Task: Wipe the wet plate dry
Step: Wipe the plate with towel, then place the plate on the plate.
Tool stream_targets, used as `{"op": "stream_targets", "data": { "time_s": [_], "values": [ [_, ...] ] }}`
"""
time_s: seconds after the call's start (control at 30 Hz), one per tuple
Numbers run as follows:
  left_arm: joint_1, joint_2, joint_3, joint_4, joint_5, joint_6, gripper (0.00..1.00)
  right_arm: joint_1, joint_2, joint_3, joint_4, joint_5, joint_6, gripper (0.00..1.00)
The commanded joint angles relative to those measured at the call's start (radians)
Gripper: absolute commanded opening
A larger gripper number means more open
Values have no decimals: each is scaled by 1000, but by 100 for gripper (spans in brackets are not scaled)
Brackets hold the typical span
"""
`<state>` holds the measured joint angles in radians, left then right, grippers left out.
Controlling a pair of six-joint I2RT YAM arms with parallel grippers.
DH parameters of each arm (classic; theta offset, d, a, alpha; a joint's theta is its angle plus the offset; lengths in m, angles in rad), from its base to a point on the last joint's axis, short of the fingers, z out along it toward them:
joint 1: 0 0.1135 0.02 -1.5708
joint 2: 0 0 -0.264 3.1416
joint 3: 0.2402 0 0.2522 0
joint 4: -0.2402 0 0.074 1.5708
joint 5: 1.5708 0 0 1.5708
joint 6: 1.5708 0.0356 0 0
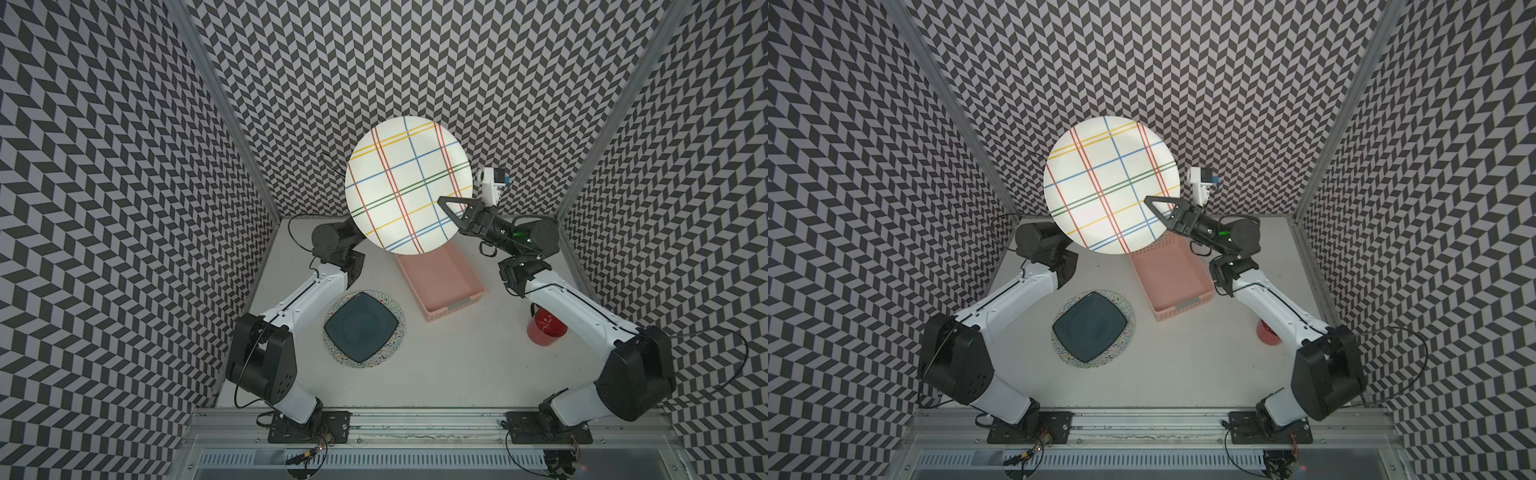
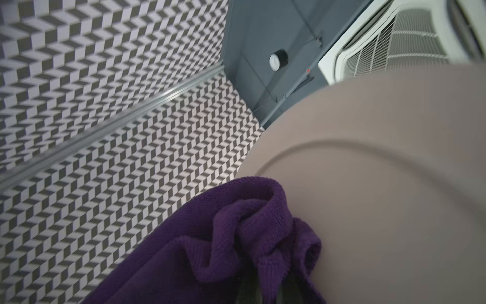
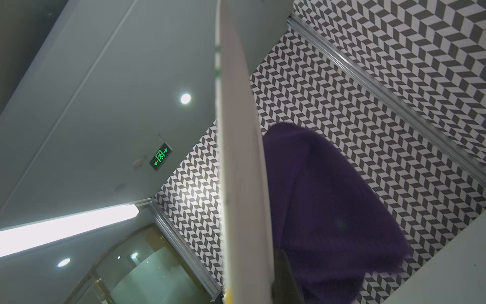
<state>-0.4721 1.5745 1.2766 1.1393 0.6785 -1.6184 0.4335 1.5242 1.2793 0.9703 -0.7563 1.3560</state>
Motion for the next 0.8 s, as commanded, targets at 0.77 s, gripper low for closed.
{"op": "stream_targets", "data": {
  "time_s": [0.77],
  "values": [
    [214,-489,42,-1393,-524,1169,0,137,-87,-292,-879,86,-750,0]
  ]
}}
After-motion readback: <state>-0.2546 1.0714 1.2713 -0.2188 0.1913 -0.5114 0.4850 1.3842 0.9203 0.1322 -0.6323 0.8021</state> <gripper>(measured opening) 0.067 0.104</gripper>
